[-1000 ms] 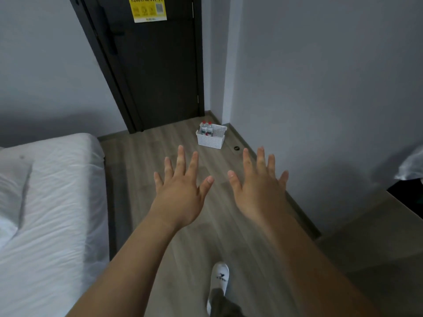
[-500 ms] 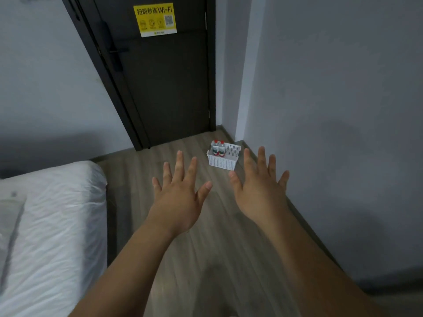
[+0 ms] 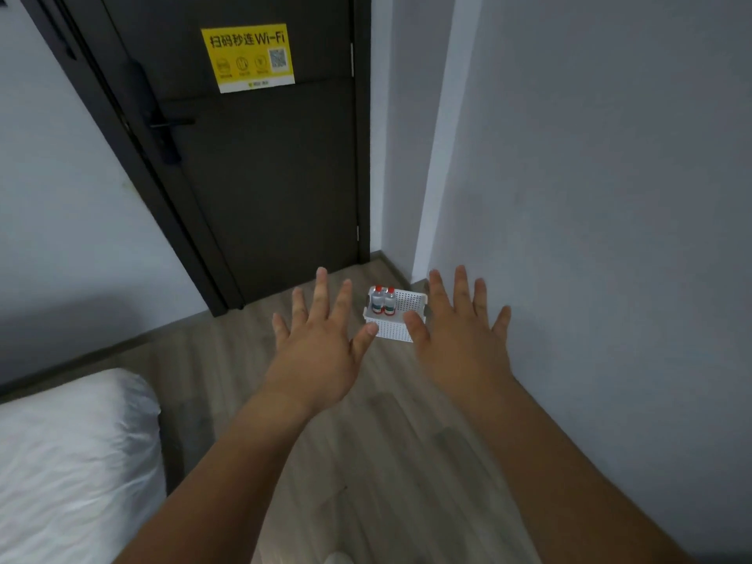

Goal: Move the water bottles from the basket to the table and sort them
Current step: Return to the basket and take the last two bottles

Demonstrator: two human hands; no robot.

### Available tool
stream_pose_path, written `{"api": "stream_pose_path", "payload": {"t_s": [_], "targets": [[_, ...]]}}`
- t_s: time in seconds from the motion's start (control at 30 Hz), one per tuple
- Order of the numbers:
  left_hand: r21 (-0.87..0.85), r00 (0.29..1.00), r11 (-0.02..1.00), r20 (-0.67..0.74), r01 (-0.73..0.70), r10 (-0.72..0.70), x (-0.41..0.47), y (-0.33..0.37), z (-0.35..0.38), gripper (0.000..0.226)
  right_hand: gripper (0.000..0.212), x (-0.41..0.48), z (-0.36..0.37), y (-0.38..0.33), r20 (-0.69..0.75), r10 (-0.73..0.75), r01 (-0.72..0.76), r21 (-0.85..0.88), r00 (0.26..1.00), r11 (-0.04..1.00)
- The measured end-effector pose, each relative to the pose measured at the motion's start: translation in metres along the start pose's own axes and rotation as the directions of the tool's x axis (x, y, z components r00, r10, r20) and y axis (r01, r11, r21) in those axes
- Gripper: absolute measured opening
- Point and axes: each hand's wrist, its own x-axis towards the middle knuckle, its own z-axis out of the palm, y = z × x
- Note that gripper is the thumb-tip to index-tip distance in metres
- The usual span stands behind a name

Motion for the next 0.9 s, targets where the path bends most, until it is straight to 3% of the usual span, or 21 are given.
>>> {"api": "stream_pose_path", "payload": {"t_s": [0.1,0.27,0.47,0.63,0.9], "targets": [[-0.025,0.999,0.999,0.019,-0.046,0.046,0.042,-0.010,-0.009,0.073,0.090,0.028,-0.005,-0.014,0.010,0.040,-0.041,0.004,0.999,0.999],[-0.014,0.993,0.996,0.077,-0.085,0.086,0.110,-0.015,-0.008,0.072,0.077,0.079,0.006,-0.016,0.007,0.107,-0.107,0.000,0.994,0.994],[0.035,0.985,0.989,0.102,-0.141,0.136,0.204,-0.016,0.006,0.071,0.086,0.164,0.025,-0.008,0.040,0.180,-0.180,0.010,0.983,0.984],[0.079,0.984,0.987,0.130,-0.137,0.126,0.295,-0.015,0.001,0.073,0.076,0.259,0.042,0.003,0.038,0.179,-0.180,0.020,0.983,0.984],[0.083,0.989,0.995,0.140,-0.058,0.046,0.412,-0.016,-0.015,0.075,0.090,0.386,0.026,0.000,0.106,0.136,-0.140,0.025,0.985,0.990]]}}
